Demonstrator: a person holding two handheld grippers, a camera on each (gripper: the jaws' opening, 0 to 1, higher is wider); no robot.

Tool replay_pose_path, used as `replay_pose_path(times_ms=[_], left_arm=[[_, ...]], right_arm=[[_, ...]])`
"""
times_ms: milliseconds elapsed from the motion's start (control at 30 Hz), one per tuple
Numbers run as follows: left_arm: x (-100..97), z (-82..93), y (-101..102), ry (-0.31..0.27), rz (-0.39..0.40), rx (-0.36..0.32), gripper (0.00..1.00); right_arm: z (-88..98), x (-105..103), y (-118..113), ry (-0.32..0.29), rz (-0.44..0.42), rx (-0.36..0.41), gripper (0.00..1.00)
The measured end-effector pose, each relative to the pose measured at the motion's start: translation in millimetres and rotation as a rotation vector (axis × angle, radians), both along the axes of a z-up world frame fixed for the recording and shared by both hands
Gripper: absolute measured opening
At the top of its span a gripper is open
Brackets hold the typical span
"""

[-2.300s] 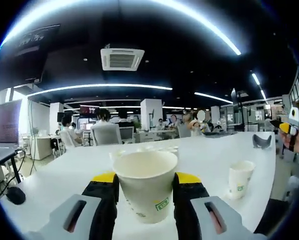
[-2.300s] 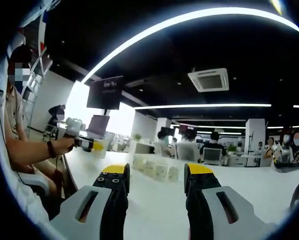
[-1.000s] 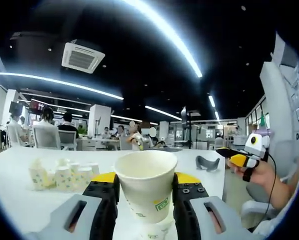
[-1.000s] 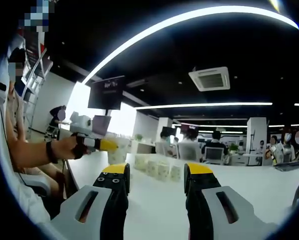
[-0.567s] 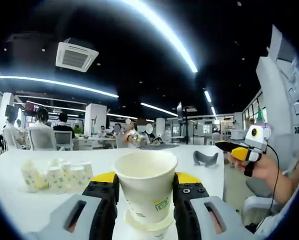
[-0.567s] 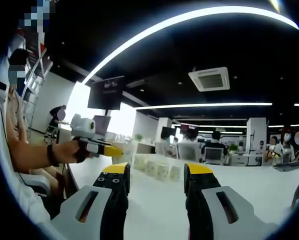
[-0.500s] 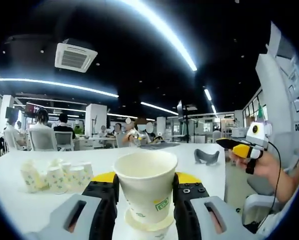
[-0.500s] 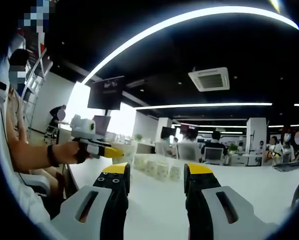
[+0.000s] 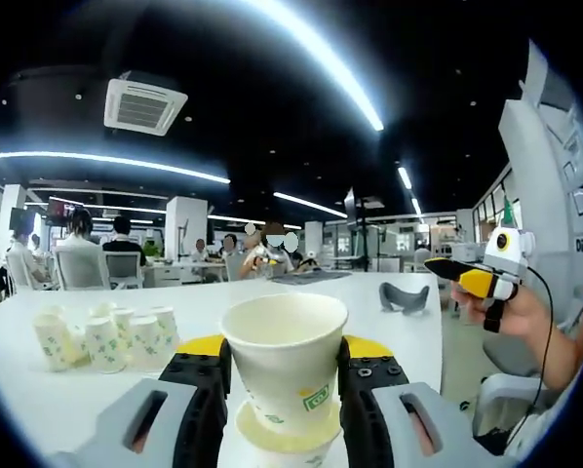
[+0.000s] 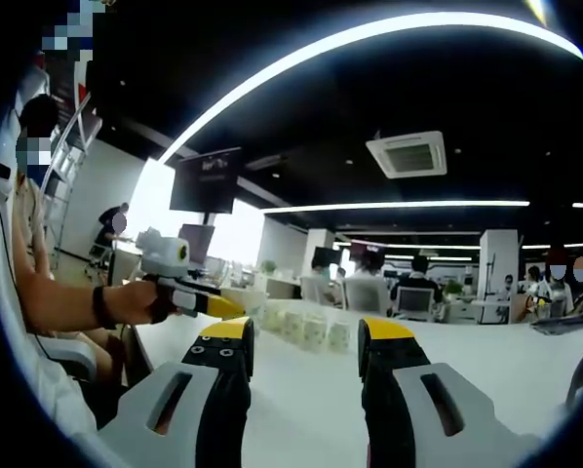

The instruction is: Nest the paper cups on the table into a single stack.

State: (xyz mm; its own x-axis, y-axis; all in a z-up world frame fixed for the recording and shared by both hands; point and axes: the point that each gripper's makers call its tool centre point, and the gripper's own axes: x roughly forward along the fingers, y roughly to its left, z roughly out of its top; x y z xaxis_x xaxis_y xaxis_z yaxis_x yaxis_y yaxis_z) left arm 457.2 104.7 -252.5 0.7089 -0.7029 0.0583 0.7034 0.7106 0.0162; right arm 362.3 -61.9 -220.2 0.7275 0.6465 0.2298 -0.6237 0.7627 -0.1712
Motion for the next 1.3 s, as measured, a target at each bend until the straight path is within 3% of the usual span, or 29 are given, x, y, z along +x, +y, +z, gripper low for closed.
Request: replay_pose_path(times_ms=[933,1100,1300], left_arm=[[3.5,-25.0,2.2,0.012,0.027,-0.009,0.48],[4.9,-29.1,4.4,0.005,0.047,-0.011,0.57],[5.9,-33.0,6.8,0.022,0.050,-0.017,0.62]], right_arm=[[0.7,0.6,-8.0,-0.006,-0.016,0.005,0.45],[0.6,0.2,-8.8,-0.006,-0.017,0.005,0.45],[0.2,0.0,-7.9,-0.005,-0.013,0.005,0.45]])
